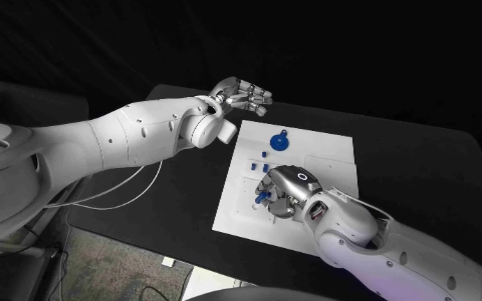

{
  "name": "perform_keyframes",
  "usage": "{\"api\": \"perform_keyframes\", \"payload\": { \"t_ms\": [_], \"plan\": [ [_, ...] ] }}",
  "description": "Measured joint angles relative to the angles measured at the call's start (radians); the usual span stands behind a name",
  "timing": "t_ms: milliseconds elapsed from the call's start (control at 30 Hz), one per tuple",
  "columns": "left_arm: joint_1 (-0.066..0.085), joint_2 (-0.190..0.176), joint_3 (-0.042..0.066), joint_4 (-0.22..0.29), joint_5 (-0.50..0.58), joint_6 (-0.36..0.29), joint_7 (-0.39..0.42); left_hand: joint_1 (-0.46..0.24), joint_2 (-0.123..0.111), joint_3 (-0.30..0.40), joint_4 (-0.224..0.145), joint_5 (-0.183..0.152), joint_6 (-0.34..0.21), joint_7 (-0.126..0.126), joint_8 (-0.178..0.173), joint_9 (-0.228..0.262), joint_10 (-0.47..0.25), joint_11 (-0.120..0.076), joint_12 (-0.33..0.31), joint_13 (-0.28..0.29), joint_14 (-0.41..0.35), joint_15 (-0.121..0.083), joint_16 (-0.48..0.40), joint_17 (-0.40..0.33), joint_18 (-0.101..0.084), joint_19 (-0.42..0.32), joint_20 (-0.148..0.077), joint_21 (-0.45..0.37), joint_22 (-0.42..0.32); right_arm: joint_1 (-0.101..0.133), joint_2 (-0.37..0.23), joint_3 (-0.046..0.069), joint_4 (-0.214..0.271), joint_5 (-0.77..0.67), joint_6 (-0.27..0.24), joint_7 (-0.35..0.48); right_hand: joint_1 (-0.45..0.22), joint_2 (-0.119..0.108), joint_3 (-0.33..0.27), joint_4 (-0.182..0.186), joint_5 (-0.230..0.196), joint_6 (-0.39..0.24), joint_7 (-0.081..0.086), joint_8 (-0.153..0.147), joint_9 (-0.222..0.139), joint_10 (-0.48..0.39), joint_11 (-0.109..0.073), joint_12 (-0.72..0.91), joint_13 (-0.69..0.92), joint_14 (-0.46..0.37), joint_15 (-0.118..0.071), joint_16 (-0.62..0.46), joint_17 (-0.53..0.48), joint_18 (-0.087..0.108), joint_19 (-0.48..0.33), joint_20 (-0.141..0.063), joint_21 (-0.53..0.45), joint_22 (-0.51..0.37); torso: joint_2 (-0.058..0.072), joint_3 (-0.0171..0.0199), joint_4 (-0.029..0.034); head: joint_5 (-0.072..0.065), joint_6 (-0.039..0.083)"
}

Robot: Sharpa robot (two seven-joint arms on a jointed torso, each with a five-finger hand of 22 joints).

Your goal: Assemble the parts on the task board

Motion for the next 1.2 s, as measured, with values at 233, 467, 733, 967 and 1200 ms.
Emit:
{"api": "perform_keyframes", "payload": {
  "t_ms": [233,467,733,967,1200],
  "plan": [
    [0.000,0.002,0.000,-0.001,0.000,0.001,0.000,0.000,0.000,0.000,0.000,0.000,0.000,0.000,0.000,0.000,0.000,0.000,0.000,0.000,0.000,0.000,0.000,0.000,0.000,0.000,0.000,0.000,0.000,0.000,0.012,-0.011,-0.014,-0.016,0.002,-0.002,0.000,0.000,-0.001,-0.001,0.000,0.000,0.000,-0.001,0.000,0.000,0.000,0.000,0.000,-0.002,-0.002,0.000,0.001,0.001,0.000,0.000,0.000,0.001,0.000,0.0000,0.0003,0.000,-0.004],
    [0.000,0.002,0.000,-0.001,0.001,0.002,0.000,0.000,0.000,0.000,0.000,0.000,0.000,0.000,0.000,0.000,0.000,0.000,0.000,0.000,0.000,0.000,0.000,0.000,0.000,0.000,0.000,0.000,0.000,0.000,0.021,-0.016,-0.023,-0.029,0.002,-0.004,0.000,0.000,0.000,-0.003,0.000,-0.001,0.000,-0.002,0.000,0.000,0.000,-0.001,0.000,-0.002,-0.002,0.000,0.002,0.001,0.000,0.000,0.000,0.003,0.000,0.0000,0.0004,-0.001,-0.008],
    [0.000,0.002,0.000,-0.001,0.001,0.003,0.000,0.000,0.000,0.000,0.000,0.000,0.000,0.000,0.000,0.000,0.000,0.000,0.000,0.000,0.000,0.000,0.000,0.000,0.000,0.000,0.000,0.000,0.000,-0.001,0.032,-0.023,-0.038,-0.049,0.002,-0.007,0.000,0.000,0.001,-0.004,-0.001,-0.001,0.000,0.002,-0.001,0.000,0.000,-0.004,0.000,-0.002,-0.002,0.000,0.002,0.001,0.000,0.000,0.000,0.004,0.000,-0.0005,0.0002,-0.003,-0.008],
    [0.000,0.002,0.000,-0.001,0.001,0.004,0.000,0.000,0.000,0.000,0.000,0.000,0.000,0.000,0.000,0.000,0.000,0.000,0.000,0.000,0.000,0.000,0.000,0.000,0.000,0.000,0.000,0.000,0.000,-0.004,0.036,-0.029,-0.046,-0.058,0.002,-0.007,0.000,0.000,0.003,-0.008,-0.001,-0.002,0.000,0.002,-0.001,0.000,0.000,0.000,-0.001,-0.002,-0.002,0.000,0.002,0.002,0.002,0.002,0.000,0.007,0.000,-0.0005,0.0000,0.000,-0.012],
    [0.000,0.002,0.000,-0.001,0.001,0.005,0.000,0.000,0.000,0.000,0.000,0.000,0.000,0.000,0.000,0.000,0.000,0.000,0.000,0.000,0.000,0.000,0.000,0.000,0.000,0.000,0.000,0.000,0.000,-0.007,0.039,-0.033,-0.051,-0.064,0.001,-0.008,0.000,0.000,0.003,-0.008,-0.001,0.001,-0.003,0.002,-0.001,0.000,0.000,0.000,-0.001,-0.002,-0.002,0.000,0.003,0.001,0.002,0.002,0.000,0.007,0.000,0.0000,-0.0007,0.000,-0.017]
  ]
}}
